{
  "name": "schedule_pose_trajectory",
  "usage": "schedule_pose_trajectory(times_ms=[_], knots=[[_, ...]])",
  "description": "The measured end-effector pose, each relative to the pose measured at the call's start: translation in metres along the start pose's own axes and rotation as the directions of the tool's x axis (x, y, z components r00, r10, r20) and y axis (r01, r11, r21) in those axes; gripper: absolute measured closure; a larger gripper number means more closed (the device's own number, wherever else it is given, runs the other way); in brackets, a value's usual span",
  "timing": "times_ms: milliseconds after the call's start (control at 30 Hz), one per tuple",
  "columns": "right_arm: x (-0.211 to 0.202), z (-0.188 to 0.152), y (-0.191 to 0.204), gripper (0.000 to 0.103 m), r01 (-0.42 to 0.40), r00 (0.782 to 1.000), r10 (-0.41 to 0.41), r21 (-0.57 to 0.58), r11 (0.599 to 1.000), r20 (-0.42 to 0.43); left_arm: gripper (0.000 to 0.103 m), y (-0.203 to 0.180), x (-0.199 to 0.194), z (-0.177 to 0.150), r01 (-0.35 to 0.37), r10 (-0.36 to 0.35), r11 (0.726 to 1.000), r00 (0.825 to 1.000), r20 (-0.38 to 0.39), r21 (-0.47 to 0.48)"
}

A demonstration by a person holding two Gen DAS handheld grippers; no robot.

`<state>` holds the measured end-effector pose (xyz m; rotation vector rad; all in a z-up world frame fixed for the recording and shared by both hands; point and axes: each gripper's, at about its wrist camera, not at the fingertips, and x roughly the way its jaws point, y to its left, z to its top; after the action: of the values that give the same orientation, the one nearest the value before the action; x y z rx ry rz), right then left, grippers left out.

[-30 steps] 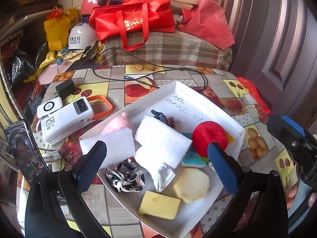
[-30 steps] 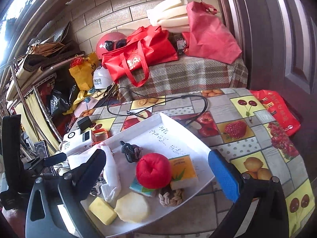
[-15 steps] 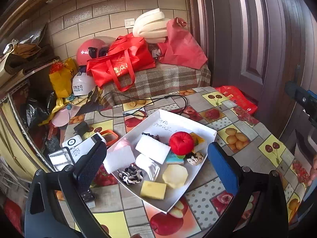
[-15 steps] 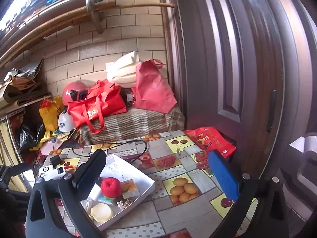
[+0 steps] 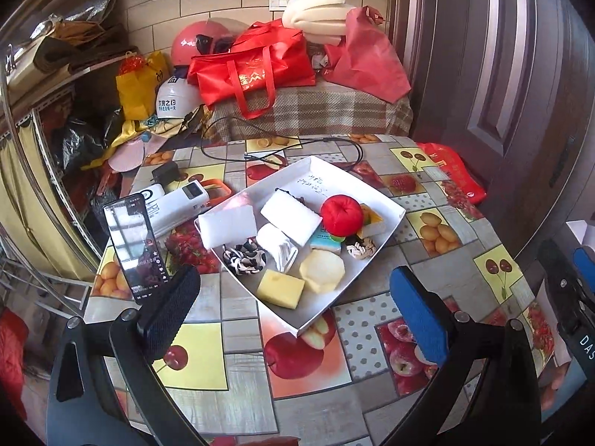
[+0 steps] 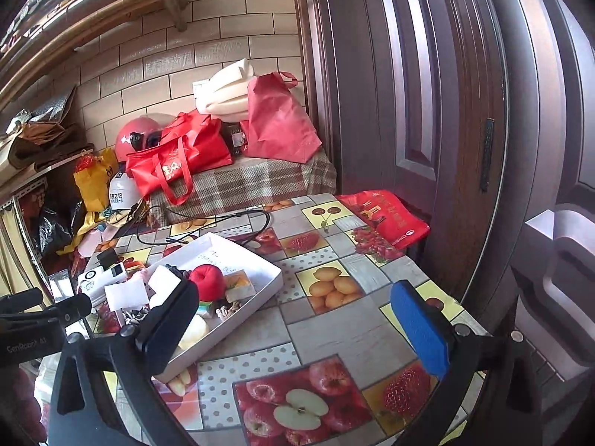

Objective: Organize soft objects

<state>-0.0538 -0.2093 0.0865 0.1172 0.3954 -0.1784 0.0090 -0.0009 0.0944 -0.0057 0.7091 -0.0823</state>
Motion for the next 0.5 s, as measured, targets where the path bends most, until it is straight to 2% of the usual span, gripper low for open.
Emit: schedule_pose_trajectory(times_ms=[100, 233, 500], knots=[[-0.007, 0.0, 0.003, 0.0, -0.004, 1.0, 0.004, -0.01, 1.0, 0.016, 0.0, -0.003, -0.002, -0.002, -0.015, 0.015, 1.0, 1.0, -0.003, 0.01], [-0.01, -0.001, 0.002, 0.0, -0.008, 1.0, 0.008, -0.009, 1.0, 0.017, 0.0, -0.013, -0.002, -0.005, -0.074, 0.075, 0.995, 0.997, -0.013, 0.061], [-0.011, -0.005, -0.002, 0.0, -0.01, 1.0, 0.01, 0.014, 1.0, -0.015, 0.0, -0.023, -0.007, -0.011, -0.032, 0.034, 0.996, 0.999, -0.021, 0.086]])
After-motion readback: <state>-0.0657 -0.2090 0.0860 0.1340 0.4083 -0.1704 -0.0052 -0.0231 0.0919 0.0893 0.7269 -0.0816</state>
